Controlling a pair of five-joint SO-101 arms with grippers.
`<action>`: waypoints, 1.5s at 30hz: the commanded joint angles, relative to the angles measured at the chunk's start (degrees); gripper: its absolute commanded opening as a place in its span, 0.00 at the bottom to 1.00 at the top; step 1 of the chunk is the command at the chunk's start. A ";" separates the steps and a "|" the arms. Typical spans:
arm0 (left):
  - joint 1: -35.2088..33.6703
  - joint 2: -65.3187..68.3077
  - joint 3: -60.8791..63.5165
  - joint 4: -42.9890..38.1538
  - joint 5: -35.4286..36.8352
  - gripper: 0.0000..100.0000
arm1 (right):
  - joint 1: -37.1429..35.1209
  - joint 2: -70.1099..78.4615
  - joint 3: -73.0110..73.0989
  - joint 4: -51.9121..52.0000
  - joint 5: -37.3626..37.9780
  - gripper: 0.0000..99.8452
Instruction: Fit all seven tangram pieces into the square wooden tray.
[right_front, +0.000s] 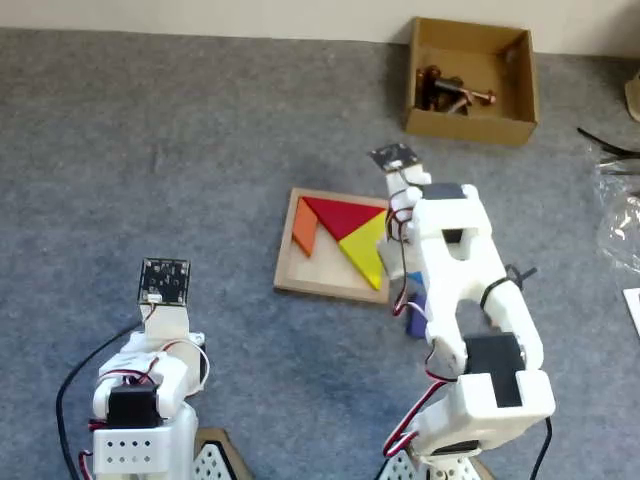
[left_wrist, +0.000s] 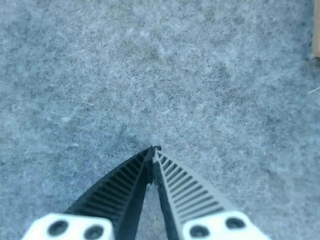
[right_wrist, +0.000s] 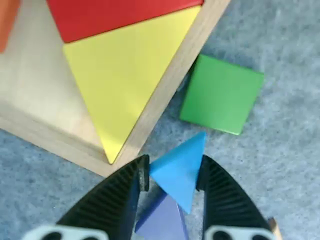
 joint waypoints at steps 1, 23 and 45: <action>-0.75 -0.31 1.27 0.44 -0.35 0.01 | -0.84 -3.56 -0.31 0.57 0.44 0.14; -0.75 -0.31 1.27 0.44 -0.35 0.01 | -13.41 -3.82 -1.01 1.71 0.88 0.14; -0.75 -0.31 1.27 0.44 -0.35 0.01 | -15.96 -3.82 -0.57 -11.03 5.54 0.14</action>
